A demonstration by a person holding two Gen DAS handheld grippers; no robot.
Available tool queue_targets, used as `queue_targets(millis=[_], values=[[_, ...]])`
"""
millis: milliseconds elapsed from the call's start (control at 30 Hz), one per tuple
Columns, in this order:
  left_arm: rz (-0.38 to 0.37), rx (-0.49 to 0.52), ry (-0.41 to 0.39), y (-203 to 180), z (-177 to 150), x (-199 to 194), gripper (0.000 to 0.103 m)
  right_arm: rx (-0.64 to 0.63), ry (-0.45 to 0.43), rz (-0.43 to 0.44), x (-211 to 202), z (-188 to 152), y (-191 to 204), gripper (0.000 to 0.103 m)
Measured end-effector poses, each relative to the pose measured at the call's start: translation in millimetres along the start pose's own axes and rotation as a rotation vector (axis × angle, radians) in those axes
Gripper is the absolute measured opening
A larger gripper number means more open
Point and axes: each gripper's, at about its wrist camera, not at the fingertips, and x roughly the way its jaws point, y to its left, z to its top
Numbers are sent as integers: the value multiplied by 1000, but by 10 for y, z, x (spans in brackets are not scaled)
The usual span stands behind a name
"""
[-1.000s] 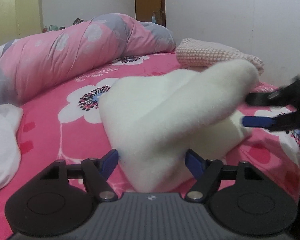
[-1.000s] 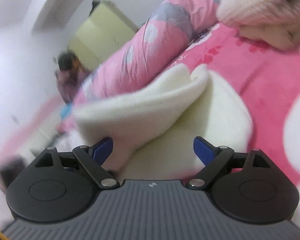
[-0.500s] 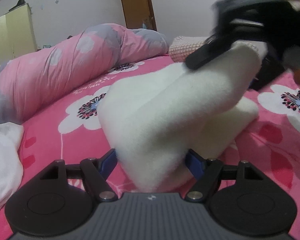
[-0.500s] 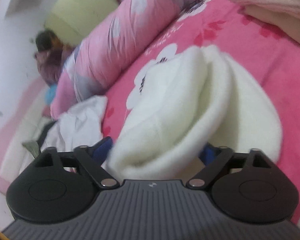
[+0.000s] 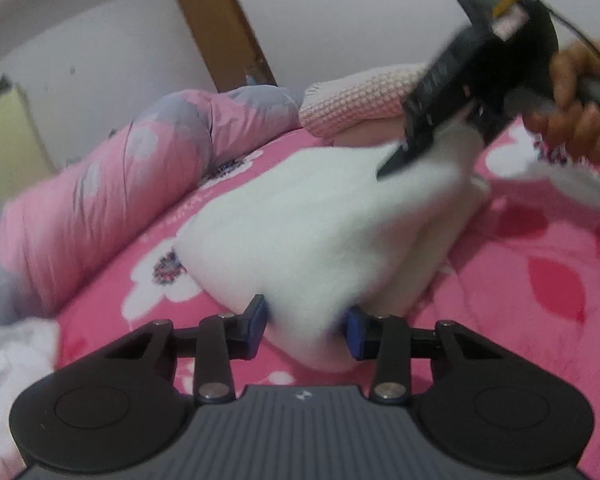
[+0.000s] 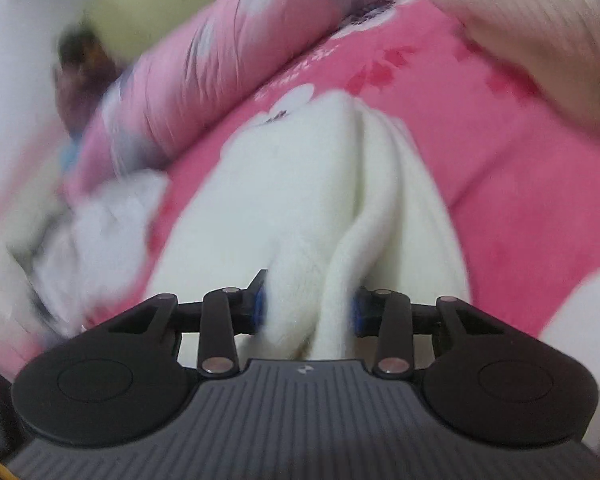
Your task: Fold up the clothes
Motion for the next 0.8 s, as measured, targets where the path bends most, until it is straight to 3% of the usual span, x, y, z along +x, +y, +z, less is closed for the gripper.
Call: queue_targets(millis=[167, 267, 333, 533, 600, 667, 800], values=[[6, 33, 16, -20, 20, -2, 39, -163, -64, 47, -117, 95, 190, 36], [23, 39, 36, -56, 47, 15, 43, -139, -33, 33, 67, 13, -33, 38], [34, 17, 53, -61, 49, 9, 48, -79, -52, 70, 82, -27, -164, 38], [72, -137, 127, -74, -26, 9, 68, -29, -69, 114, 0, -39, -173, 43], [75, -189, 151, -68, -57, 36, 67, -2, -60, 143, -7, -72, -197, 51], [74, -230, 144, -33, -56, 44, 65, 20, -53, 168, -20, -97, -211, 51], [56, -276, 112, 42, 4, -8, 47, -7, -94, 163, -127, -29, -106, 32]])
